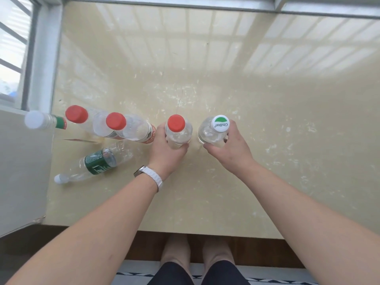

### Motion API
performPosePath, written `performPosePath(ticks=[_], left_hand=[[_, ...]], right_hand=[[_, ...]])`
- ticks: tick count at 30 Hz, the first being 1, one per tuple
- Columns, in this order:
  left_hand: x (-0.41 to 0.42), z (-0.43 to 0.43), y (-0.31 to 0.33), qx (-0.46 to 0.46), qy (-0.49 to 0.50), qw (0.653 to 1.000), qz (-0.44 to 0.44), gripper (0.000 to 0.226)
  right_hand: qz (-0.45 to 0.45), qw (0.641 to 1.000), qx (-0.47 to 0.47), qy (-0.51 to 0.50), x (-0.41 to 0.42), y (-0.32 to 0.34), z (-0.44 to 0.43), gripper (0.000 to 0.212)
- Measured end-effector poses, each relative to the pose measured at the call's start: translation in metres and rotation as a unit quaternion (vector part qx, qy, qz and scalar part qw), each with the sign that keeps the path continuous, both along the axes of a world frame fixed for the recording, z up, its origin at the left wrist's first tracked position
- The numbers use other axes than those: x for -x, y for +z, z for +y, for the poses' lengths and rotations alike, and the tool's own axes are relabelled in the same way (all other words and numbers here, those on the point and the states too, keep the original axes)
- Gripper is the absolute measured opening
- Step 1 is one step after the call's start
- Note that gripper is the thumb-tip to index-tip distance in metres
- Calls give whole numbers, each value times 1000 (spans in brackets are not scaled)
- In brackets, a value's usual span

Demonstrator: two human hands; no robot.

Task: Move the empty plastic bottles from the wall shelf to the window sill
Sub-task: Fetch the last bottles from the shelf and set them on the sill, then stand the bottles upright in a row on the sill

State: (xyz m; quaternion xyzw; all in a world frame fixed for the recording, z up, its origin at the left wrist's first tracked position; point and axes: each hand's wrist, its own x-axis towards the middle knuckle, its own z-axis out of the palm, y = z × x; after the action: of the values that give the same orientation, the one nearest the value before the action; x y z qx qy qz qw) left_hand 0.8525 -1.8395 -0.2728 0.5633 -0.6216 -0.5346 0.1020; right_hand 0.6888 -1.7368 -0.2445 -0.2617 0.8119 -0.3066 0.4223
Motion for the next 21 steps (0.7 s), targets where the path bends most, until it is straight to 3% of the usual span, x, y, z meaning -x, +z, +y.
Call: performPosePath(ticks=[6,10,16,21], left_hand=[[-31,20,15,10,-47,998,-42,68],[-64,35,34,54,-122,984,-120,65],[-112,50,63,162,-224,936,-218,64],[-132,63,86,203,-237,909,-277,67]], right_hand=[[4,999,-38,20,-4,-8,36,67],[54,988,-75,125,-6,2,65,58],[177,928,-65,322,-17,25,80,55],[256,880,-13,399,-39,44,72,54]])
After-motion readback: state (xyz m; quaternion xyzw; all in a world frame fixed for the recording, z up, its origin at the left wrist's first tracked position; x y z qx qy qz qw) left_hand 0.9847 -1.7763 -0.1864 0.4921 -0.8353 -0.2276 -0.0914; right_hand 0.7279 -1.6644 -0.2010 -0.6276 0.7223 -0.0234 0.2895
